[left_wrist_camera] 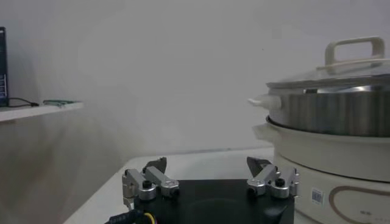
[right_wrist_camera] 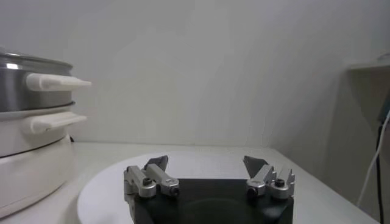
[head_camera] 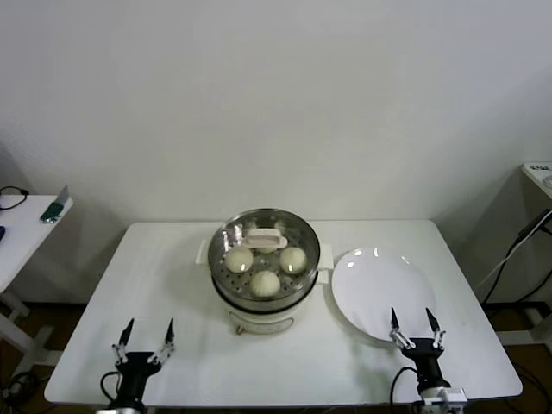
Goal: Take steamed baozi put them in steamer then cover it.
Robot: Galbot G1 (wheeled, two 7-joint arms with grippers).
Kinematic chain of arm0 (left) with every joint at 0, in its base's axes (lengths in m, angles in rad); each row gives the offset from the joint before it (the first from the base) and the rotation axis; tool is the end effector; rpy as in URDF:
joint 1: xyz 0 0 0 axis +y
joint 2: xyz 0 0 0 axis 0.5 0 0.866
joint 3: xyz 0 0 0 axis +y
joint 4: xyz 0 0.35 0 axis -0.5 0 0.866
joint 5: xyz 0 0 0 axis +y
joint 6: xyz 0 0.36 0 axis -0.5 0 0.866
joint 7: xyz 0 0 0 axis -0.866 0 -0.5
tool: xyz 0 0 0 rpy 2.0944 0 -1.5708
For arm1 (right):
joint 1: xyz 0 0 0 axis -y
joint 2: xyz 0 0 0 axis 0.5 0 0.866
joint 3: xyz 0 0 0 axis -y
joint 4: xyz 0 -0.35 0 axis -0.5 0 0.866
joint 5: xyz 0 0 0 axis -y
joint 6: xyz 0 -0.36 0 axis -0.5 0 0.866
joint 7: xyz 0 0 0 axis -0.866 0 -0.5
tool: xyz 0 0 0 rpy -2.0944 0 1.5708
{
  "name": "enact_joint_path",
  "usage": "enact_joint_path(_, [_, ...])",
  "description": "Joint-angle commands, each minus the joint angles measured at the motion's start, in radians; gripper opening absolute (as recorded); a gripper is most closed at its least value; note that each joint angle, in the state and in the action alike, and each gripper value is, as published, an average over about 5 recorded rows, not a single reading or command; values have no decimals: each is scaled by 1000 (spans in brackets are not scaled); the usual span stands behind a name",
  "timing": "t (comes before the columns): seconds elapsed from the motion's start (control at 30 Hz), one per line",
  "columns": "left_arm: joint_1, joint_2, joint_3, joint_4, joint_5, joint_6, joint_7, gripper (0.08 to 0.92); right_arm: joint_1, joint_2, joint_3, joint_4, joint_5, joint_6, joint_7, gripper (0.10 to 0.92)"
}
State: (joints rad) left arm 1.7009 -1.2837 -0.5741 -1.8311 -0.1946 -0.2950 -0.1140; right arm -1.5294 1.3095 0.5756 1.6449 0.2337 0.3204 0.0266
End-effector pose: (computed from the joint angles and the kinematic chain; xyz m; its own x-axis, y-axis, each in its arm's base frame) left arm 0.1287 0.0897 -0.4033 -0.9944 -0.0608 0.0861 -0.0532 0.9946 0.0888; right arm 0.1750 -0.1016 -0.4387 -0.9961 0.0463 0.0756 0.0431 0.9982 -0.0424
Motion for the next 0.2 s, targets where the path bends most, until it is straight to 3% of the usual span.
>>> enact_joint_path(0.03, [6,0,0,4,6,-7,5,823,1,1,-4,-1,2,-3,0,823])
enact_joint_path(0.2, [5,0,-1,5,16,-5,9,823,0,4,-5,-1,3,0,-1,823])
